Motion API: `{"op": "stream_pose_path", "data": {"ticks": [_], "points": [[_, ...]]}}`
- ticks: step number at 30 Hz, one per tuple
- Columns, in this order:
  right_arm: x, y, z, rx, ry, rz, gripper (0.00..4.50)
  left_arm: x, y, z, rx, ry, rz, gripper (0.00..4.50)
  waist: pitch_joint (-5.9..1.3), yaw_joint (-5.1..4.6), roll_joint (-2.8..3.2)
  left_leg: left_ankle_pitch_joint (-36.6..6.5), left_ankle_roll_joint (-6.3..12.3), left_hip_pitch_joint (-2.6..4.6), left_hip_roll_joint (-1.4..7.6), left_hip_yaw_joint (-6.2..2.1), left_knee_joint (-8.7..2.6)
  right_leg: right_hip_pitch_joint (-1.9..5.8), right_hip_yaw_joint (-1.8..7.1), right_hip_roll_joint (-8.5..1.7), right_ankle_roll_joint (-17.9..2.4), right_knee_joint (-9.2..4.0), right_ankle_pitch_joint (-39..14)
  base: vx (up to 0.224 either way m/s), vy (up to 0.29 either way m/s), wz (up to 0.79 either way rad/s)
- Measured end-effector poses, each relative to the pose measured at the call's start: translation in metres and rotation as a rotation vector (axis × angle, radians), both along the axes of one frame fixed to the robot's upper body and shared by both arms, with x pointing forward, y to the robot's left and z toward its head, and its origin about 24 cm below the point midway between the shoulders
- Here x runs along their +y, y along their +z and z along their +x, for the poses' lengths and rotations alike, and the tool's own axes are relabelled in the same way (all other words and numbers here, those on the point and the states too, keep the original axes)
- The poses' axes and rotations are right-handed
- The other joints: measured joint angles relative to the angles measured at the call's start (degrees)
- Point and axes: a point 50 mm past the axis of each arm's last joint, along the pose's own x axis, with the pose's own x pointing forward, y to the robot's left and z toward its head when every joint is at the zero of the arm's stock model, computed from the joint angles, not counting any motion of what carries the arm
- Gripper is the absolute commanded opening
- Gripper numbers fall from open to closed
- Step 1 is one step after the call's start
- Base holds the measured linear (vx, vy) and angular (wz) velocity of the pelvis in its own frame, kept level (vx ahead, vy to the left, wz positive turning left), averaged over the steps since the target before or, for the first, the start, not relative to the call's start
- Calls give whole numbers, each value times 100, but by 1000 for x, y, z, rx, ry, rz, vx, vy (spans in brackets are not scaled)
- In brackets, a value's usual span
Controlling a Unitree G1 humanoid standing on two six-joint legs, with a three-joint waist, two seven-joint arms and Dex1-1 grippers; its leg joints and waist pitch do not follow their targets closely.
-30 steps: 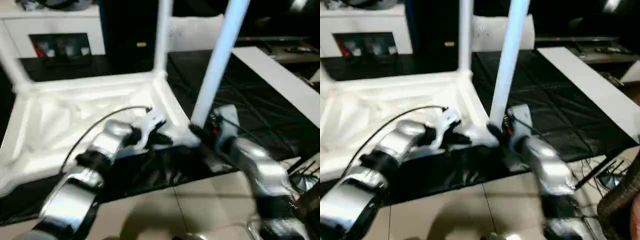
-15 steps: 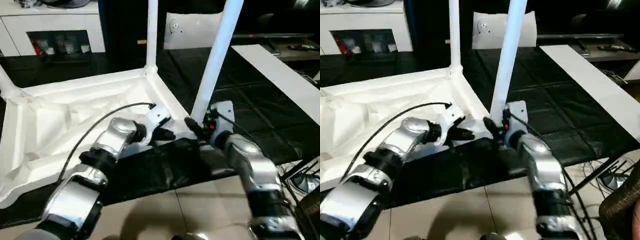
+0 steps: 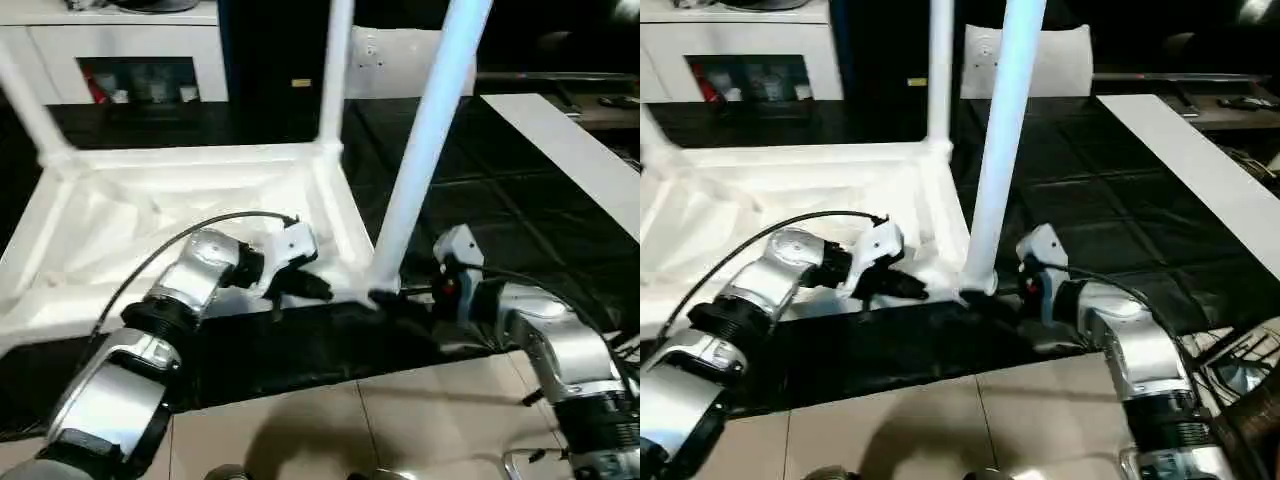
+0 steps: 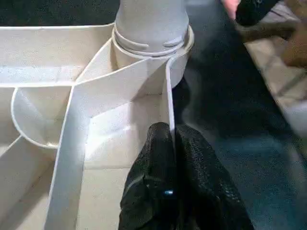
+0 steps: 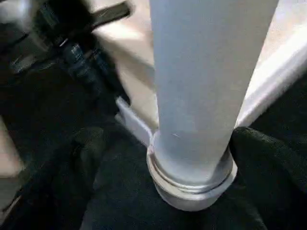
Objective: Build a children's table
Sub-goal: Rotate leg to tighten
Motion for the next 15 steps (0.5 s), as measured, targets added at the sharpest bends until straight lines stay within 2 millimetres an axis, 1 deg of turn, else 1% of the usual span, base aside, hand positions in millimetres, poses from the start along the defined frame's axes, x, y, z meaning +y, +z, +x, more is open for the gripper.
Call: {"op": "stream_pose_path", "data": {"ticks": [4,5,8,10,12,14,15], "points": [[-2,4,-4,-3,108,13,448,7,2,-5,31,-112,33,0,0,86,-1,0,0,1,1,1,2,1,-2,-1,0,2,0,0,0,0],[-1,4,-6,3,131,21,431,7,2,-6,33,-132,36,0,0,99,-1,0,0,0,1,2,5,1,-2,-2,-2,2,1,0,0,0],[1,4,-10,46,216,50,406,8,3,-9,46,-209,59,0,0,143,-3,-1,2,0,1,3,10,3,-1,-4,-3,3,2,0,0,0],[0,5,-11,65,241,54,381,7,3,-11,48,-243,68,0,0,176,-3,0,2,1,2,3,13,3,-2,-4,-3,7,2,0,0,0],[1,6,-12,80,289,44,373,6,3,-11,47,-268,80,0,-1,179,-5,0,2,3,3,3,16,4,-2,-4,-3,10,2,0,0,0],[2,7,-14,91,317,48,350,5,4,-11,42,-281,86,0,-2,178,-7,0,2,6,4,3,17,6,-2,-4,-1,11,1,0,0,0],[2,6,-14,97,330,54,331,5,4,-11,40,-285,88,0,-2,177,-7,0,2,6,4,4,18,6,-2,-4,-1,11,1,0,0,0]]}}
